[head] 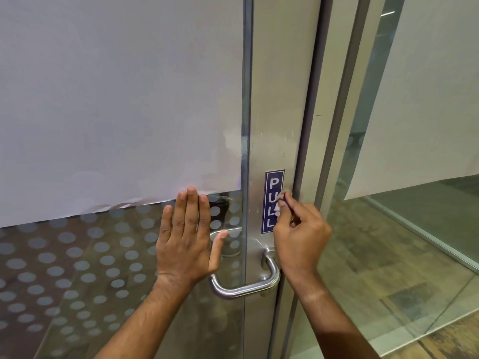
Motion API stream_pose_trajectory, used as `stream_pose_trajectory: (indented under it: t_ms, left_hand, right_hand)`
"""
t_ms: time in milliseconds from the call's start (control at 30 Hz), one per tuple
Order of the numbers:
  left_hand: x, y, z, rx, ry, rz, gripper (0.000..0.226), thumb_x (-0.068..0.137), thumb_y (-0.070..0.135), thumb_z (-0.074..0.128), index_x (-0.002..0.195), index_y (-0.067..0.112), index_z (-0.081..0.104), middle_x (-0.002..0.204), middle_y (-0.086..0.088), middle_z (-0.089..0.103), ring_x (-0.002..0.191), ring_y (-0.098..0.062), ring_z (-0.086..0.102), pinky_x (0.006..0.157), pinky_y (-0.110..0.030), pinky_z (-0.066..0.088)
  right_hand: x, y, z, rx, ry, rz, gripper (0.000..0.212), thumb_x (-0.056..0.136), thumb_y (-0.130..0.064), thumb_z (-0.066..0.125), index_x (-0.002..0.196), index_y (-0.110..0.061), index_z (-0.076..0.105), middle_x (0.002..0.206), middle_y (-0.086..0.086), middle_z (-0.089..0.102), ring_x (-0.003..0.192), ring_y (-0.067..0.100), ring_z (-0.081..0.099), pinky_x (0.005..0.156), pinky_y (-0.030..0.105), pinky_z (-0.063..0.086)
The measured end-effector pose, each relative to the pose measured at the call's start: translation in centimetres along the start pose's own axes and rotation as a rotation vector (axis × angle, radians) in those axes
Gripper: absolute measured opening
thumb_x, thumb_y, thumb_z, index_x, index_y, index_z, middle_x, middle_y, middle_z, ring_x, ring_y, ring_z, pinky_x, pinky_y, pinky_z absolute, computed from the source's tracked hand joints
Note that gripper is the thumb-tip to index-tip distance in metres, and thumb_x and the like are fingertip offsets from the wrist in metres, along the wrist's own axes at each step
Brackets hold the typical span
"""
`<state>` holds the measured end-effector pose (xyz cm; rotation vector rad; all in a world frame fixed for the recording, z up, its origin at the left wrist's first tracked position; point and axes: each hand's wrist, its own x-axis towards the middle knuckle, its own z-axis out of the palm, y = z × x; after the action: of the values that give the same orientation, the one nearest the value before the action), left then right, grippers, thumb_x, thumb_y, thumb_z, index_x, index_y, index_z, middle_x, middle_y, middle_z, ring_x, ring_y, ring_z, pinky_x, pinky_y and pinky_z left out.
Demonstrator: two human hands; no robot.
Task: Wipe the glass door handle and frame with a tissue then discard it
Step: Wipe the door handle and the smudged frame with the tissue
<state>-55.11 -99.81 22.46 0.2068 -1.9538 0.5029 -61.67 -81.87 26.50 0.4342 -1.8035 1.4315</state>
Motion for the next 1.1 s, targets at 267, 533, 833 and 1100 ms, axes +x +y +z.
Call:
stream_pose_trajectory:
  t_ms: [267,533,833,1100]
  left_hand:
    - [0.0,0.0,-0.1,-0.009,-0.013,0.002,0.088,0.095,0.053,0.039,0.156,0.002,0.001,0.164,-0.016,-0.013,0.153,-0.029,-0.008,0.125,-0.044,-0.003]
    - [0.1,0.0,-0.1,-0.002,-0.014,-0.006,0.084,0.097,0.053,0.036,0.155,0.000,0.006,0.164,-0.016,-0.013,0.153,-0.029,-0.008,0.125,-0.044,-0.003]
    - [0.3,0.1,-0.3,0.001,-0.009,-0.016,0.081,0.098,0.053,0.037,0.152,-0.002,0.012,0.164,-0.015,-0.013,0.153,-0.029,-0.007,0.125,-0.044,-0.003]
    - [0.1,0.1,-0.3,0.004,-0.013,-0.018,0.082,0.098,0.053,0.036,0.153,-0.001,0.010,0.164,-0.015,-0.014,0.153,-0.029,-0.009,0.125,-0.044,-0.004]
  right_hand:
    - [3.4,-2.7,0.5,-0.066,-0.037,-0.357,0.023,0.089,-0.002,0.067,0.110,-0.008,0.073,0.078,0.006,0.063,0.069,0.019,0.060,0.060,0.029,0.053]
    - [-3.1,1.3,-0.5,-0.216,-0.377,-0.432,0.015,0.080,-0.003,0.077,0.093,-0.009,0.078,0.073,0.002,0.064,0.067,0.017,0.061,0.060,0.036,0.058]
    - [-0.3,0.1,-0.1,-0.123,-0.277,-0.334,0.024,0.086,-0.002,0.070,0.109,-0.010,0.074,0.074,0.001,0.060,0.066,0.007,0.049,0.064,0.013,0.046]
    - [-2.7,0.7,-0.5,-0.161,-0.324,-0.302,0.023,0.091,-0.019,0.062,0.107,-0.007,0.074,0.081,0.005,0.066,0.079,0.016,0.063,0.078,0.040,0.061]
